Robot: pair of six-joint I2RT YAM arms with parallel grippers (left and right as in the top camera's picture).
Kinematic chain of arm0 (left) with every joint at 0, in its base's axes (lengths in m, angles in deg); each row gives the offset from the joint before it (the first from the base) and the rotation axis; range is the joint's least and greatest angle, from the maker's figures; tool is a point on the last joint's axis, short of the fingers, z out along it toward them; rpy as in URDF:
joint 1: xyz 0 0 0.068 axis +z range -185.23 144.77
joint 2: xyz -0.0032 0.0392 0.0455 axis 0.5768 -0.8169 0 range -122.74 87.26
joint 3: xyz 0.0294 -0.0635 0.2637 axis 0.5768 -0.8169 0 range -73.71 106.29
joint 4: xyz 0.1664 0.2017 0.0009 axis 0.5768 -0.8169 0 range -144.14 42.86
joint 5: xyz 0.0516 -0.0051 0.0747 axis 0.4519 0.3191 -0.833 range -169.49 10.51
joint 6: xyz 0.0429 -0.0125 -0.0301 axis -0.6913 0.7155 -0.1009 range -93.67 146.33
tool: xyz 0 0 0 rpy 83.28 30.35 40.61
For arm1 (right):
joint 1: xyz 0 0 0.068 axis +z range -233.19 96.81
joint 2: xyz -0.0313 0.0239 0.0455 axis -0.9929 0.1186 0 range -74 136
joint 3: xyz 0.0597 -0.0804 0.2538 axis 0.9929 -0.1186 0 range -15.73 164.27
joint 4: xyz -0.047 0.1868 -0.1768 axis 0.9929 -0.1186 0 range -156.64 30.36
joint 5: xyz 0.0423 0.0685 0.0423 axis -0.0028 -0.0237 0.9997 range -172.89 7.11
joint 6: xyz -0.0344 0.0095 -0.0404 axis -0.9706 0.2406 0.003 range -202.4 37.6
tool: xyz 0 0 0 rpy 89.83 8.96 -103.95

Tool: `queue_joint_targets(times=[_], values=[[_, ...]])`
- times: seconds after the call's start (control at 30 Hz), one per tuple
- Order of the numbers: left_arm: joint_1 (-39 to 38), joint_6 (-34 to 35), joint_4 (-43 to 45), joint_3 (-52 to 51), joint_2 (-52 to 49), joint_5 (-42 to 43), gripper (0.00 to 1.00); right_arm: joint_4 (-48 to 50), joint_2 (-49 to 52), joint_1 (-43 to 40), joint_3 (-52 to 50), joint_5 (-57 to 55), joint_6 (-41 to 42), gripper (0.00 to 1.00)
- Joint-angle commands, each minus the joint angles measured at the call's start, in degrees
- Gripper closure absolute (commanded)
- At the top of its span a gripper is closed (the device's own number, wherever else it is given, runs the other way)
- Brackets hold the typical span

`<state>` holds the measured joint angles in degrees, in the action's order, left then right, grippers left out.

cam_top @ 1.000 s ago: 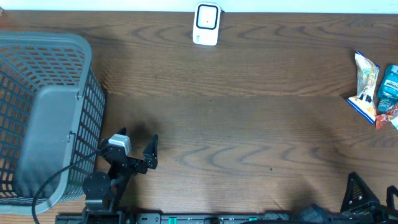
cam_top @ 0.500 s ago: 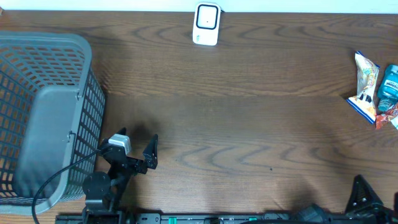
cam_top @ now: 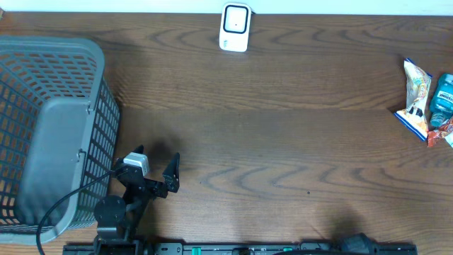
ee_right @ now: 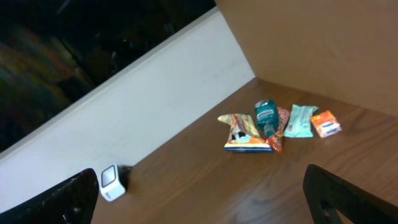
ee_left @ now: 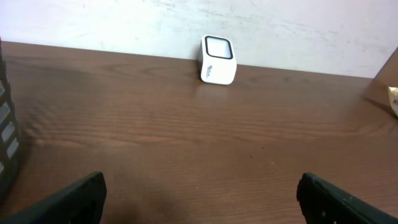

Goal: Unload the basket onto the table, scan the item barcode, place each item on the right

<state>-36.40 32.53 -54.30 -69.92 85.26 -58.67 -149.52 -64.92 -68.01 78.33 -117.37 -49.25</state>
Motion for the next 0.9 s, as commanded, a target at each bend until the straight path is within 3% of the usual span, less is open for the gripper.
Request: queue_joint_targets(times=[0.0,0.87], values=[[0.20,0.31,-1.29,-1.07,0.15,0.13,0.02,-0.85,0.52,-2.62,-0.20,3.17,-2.62,0.01],[0.20,0.31,-1.29,-1.07,0.15,0.13,0.02,0.09,0.52,-6.54,1.27,6.60,-4.74,0.01]])
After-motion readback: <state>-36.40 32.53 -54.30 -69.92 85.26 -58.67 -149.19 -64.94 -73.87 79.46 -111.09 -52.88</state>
